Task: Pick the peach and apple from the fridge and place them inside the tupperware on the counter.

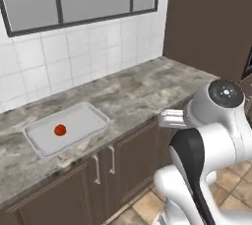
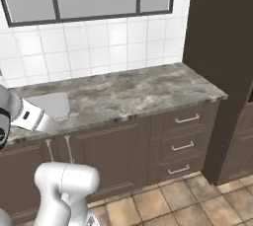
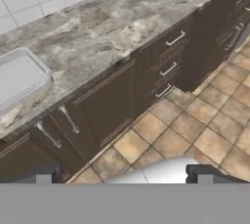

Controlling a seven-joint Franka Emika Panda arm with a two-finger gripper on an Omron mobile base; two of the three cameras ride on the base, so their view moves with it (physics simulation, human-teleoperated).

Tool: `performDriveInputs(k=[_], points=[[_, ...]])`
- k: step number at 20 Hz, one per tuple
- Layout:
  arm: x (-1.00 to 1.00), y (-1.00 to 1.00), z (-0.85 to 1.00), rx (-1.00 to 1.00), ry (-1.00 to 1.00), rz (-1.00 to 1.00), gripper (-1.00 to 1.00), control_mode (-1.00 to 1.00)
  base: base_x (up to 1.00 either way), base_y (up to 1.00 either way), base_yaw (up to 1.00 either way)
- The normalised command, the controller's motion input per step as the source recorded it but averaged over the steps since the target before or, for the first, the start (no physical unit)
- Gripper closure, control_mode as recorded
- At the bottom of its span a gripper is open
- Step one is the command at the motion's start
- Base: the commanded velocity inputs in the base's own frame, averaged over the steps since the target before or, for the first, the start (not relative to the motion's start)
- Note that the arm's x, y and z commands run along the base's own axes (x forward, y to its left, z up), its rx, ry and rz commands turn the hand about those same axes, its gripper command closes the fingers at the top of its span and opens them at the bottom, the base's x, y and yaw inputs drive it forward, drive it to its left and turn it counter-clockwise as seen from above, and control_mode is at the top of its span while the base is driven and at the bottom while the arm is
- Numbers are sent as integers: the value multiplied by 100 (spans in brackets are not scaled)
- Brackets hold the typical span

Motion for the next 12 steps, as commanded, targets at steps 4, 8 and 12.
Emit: performDriveInputs(k=[4,8,12], points=[[0,0,0,0,0,0,-100,100,-22,-52,-100],[0,0,0,0,0,0,-100,100,7,-70,-99],[0,0,0,0,0,0,-100,100,31,-84,-71]])
